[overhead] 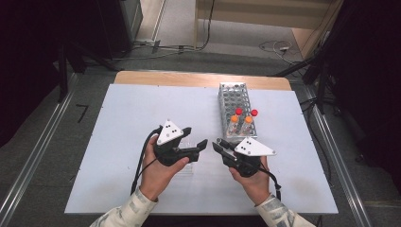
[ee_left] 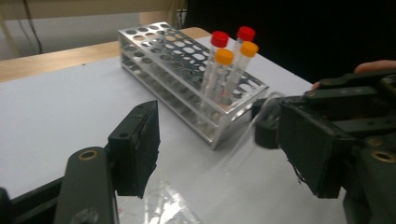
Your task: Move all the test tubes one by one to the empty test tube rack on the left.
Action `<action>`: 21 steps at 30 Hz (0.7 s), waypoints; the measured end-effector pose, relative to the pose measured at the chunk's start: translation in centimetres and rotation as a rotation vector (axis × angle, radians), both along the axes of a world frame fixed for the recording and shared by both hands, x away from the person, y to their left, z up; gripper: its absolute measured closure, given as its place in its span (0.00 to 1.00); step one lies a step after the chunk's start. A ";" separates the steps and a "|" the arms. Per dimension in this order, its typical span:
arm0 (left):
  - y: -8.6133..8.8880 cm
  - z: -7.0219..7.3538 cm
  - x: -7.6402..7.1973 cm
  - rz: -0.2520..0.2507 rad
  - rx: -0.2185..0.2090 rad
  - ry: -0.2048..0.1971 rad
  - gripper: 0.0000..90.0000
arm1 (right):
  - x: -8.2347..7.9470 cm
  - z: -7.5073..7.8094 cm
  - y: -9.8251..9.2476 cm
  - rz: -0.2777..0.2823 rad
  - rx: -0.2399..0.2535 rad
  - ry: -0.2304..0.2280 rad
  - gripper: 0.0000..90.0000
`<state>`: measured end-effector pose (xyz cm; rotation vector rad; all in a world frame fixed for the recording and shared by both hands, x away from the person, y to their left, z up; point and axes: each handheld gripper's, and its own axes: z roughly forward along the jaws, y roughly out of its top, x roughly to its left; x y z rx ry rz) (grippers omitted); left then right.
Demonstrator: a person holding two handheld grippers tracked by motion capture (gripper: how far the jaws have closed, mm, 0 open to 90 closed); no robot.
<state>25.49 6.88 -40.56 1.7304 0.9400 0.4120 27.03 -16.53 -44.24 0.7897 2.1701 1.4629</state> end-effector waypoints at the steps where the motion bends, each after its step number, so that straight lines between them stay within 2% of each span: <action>1: -0.2 0.0 -0.1 -0.013 -0.003 -0.001 0.38 | 0.0 -0.1 0.1 0.007 -0.006 0.003 0.81; 6: -1.4 0.0 -0.3 -0.060 -0.005 0.002 0.51 | -0.3 -0.4 0.7 0.023 -0.014 0.006 0.81; 8: -1.8 0.0 -0.2 -0.069 0.002 0.006 0.54 | -0.4 -0.4 0.8 0.026 -0.015 0.008 0.81; 13: -2.8 -0.2 0.0 -0.069 0.039 -0.016 0.59 | -0.6 -0.5 1.2 0.033 -0.027 0.004 0.81; 21: -3.1 -0.5 0.3 -0.066 0.065 0.008 0.71 | -0.7 -0.7 1.5 0.034 -0.038 -0.011 0.81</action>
